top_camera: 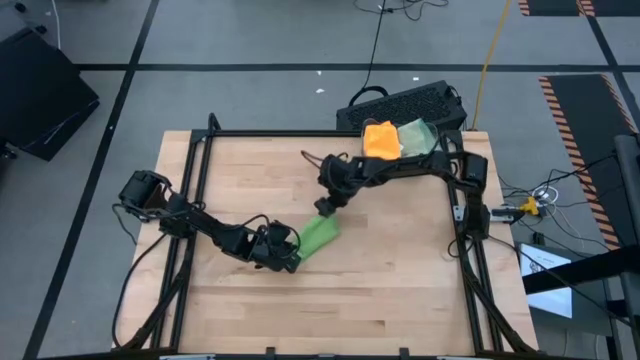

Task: Fold microfiber towels
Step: Fold the green microfiber towel

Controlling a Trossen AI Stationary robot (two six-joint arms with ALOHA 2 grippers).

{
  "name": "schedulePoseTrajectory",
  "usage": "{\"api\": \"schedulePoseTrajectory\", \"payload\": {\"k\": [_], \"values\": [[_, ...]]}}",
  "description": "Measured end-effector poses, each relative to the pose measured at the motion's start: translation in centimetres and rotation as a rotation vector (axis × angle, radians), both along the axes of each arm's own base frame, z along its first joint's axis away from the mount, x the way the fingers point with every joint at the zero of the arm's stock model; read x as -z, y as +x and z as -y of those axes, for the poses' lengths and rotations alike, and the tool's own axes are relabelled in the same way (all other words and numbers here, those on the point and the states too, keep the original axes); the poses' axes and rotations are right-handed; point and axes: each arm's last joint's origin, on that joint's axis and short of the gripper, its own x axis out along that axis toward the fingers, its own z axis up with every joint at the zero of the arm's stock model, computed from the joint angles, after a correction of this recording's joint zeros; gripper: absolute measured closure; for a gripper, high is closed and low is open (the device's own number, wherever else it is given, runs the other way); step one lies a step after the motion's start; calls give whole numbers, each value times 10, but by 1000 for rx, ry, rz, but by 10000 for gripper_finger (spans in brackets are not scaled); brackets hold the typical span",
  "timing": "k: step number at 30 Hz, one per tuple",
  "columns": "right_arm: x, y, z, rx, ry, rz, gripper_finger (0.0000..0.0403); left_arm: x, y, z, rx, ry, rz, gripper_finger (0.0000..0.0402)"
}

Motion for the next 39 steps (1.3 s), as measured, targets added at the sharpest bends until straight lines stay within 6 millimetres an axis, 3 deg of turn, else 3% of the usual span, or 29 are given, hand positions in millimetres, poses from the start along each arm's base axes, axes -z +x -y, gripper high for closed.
{"api": "schedulePoseTrajectory", "payload": {"k": [5,9,17,23,26,29,33,39], "values": [[8,-8,-13,-39,-193,-153,266,0,0,0,1,6,0,393],[8,-10,-13,-44,-234,-175,290,0,0,0,6,11,-1,386],[-50,-38,-12,-12,-215,-158,310,0,0,-1,-13,0,1,386],[-68,-53,-35,-35,-181,-43,287,0,1,-3,-19,-23,4,376],[-59,-50,-57,-65,-147,128,283,0,2,-5,-14,-48,-1,368],[-38,-46,-73,-44,-118,261,295,0,3,-7,-20,-53,2,347],[4,-47,-79,63,-92,212,332,-1,6,-11,-14,-79,8,315],[36,-41,-75,90,-113,162,394,-2,7,-13,16,-119,2,285]]}}
